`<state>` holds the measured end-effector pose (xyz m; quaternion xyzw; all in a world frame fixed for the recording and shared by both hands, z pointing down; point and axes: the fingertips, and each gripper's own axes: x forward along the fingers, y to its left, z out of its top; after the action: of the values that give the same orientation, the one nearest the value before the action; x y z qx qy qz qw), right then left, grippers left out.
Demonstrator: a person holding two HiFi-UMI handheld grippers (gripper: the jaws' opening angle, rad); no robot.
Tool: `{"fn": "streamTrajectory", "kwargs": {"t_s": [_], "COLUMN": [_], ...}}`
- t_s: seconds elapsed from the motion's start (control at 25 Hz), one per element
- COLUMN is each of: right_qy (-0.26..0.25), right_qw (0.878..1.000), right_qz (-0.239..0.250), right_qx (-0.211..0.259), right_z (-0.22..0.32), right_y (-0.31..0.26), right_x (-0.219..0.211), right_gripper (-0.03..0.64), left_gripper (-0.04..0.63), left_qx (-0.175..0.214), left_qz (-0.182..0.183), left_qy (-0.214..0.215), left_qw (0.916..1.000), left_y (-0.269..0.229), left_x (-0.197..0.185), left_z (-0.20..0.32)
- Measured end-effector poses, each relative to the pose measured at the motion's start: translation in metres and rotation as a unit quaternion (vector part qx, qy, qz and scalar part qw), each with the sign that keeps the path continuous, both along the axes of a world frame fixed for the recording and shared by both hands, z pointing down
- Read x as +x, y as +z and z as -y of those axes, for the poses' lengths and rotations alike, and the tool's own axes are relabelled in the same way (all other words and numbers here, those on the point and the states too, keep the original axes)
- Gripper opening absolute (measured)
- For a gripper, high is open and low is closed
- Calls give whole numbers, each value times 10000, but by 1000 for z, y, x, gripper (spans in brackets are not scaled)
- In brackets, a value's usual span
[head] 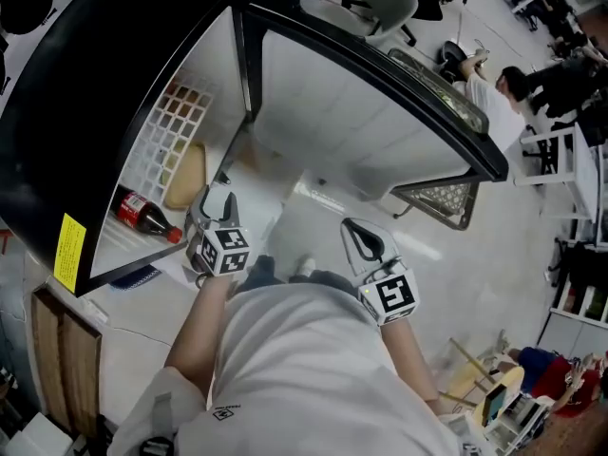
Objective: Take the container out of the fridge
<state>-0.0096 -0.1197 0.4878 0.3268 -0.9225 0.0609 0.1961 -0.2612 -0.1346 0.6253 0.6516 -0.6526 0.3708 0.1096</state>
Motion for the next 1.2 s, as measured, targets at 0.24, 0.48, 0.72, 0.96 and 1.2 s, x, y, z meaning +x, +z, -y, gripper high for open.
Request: {"fn": "streamTrajectory", "kwargs": {"t_s": [0.24, 0.48, 0.72, 0.96, 1.2], "right_qy": [103, 156, 300, 386, 410], "right_qw": [9999, 9996, 9991, 9989, 9989], "right_qz": [-86, -215, -299, -283, -227], "right_qx": [-49, -75, -83, -25, -12], "right_z": [-2, -4, 0, 2, -2], "right_y": [4, 7, 8, 5, 3], "right_x": [-3, -1, 7, 13, 20], "right_gripper": [11, 11, 11, 11, 11], "left_gripper": [242, 216, 86, 52, 29], "left_qx": [-329, -603, -600, -589, -599], "left_qz": [212, 145, 239, 194, 138], "left_qy": [-104, -232, -312, -414, -309], "left_qw": [9992, 9978, 9974, 9972, 9976], "left_y": [28, 44, 44, 43, 41], "left_x": [-19, -31, -37, -37, -28], "left_z": [4, 6, 7, 5, 2]}}
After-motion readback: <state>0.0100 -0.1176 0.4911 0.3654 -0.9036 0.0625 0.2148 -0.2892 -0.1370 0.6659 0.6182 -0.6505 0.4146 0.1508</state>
